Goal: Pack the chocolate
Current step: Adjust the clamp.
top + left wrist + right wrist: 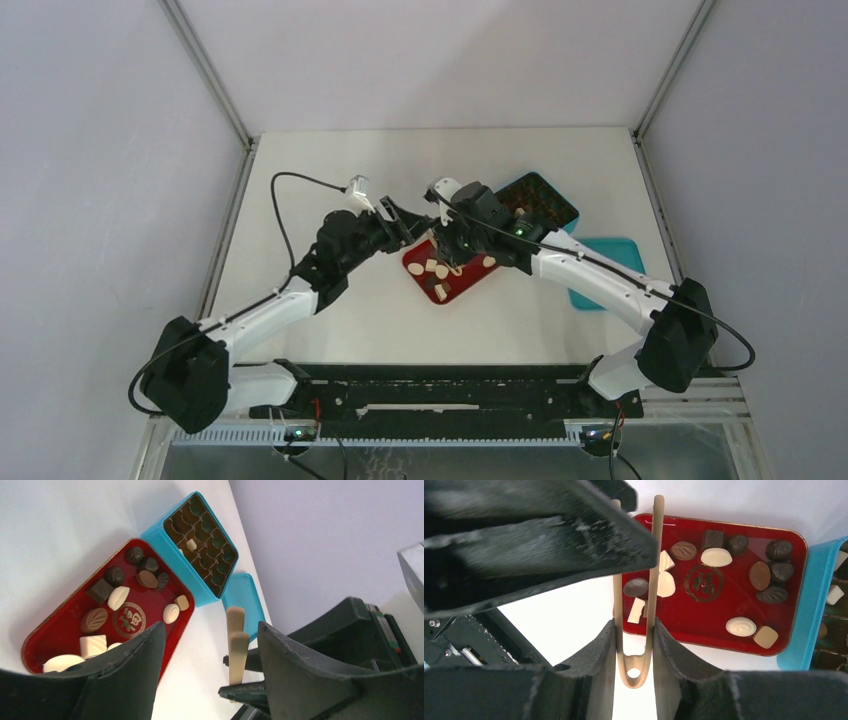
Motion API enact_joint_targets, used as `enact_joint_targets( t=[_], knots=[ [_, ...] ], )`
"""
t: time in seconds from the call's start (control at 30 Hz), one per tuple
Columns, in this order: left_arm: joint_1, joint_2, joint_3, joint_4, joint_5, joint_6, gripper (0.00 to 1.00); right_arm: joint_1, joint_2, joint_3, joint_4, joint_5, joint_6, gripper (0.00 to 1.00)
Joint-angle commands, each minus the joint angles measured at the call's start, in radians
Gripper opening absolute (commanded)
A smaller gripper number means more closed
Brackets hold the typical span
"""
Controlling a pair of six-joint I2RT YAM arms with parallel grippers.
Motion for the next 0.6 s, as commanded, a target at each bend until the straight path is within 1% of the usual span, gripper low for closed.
enact_joint_targets(
  t=[0.0,0.17,0.23,0.3,0.43,0.47,0.57],
  knots=[
    [-0.005,0.046,0.078,0.13,0.022,-0.091,0.69,0.015,-0.055,-0.016,0.094,0.025,-0.018,0.28],
    [-0.009,0.086,0.074,0.179,0.053,-0.174,0.55,0.018,-0.069,-0.031,0.144,0.044,-0.021,0.28],
    [-0.011,0.1,0.067,0.206,0.071,-0.212,0.49,0.018,-0.073,-0.033,0.164,0.045,-0.023,0.28],
    [-0.011,0.11,0.054,0.236,0.082,-0.249,0.39,0.02,-0.08,-0.045,0.193,0.058,-0.025,0.28],
    [-0.011,0.115,0.018,0.312,0.085,-0.344,0.17,0.024,-0.102,-0.078,0.262,0.084,-0.023,0.29],
    [-0.011,0.113,0.007,0.338,0.08,-0.365,0.13,0.027,-0.111,-0.089,0.281,0.092,-0.023,0.3],
    [-0.011,0.107,-0.033,0.394,0.064,-0.442,0.08,0.026,-0.143,-0.142,0.359,0.105,-0.026,0.32]
  ],
)
